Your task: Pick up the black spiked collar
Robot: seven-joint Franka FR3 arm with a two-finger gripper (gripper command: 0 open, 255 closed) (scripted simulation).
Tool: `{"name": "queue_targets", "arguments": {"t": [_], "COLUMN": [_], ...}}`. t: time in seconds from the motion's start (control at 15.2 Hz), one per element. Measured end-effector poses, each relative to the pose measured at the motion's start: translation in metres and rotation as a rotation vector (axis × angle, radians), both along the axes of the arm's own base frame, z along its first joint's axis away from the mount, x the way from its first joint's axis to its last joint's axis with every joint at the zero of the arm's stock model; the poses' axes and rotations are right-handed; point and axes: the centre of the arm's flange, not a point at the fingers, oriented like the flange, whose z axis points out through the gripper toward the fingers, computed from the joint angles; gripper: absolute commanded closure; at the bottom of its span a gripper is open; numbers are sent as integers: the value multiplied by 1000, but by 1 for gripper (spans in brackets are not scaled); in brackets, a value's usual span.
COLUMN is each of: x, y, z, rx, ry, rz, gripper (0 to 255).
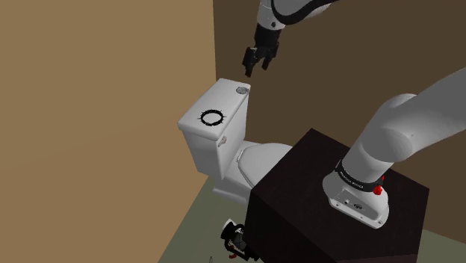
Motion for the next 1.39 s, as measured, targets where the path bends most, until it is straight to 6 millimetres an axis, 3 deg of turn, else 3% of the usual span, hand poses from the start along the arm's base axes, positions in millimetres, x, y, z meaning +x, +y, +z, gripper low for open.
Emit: {"name": "queue_targets", "arguments": {"t": [1.39], "x": [172], "y": [8], "z": [-218], "rx": [4], "ry": [26], "rz": [-136], "gripper": [0]}}
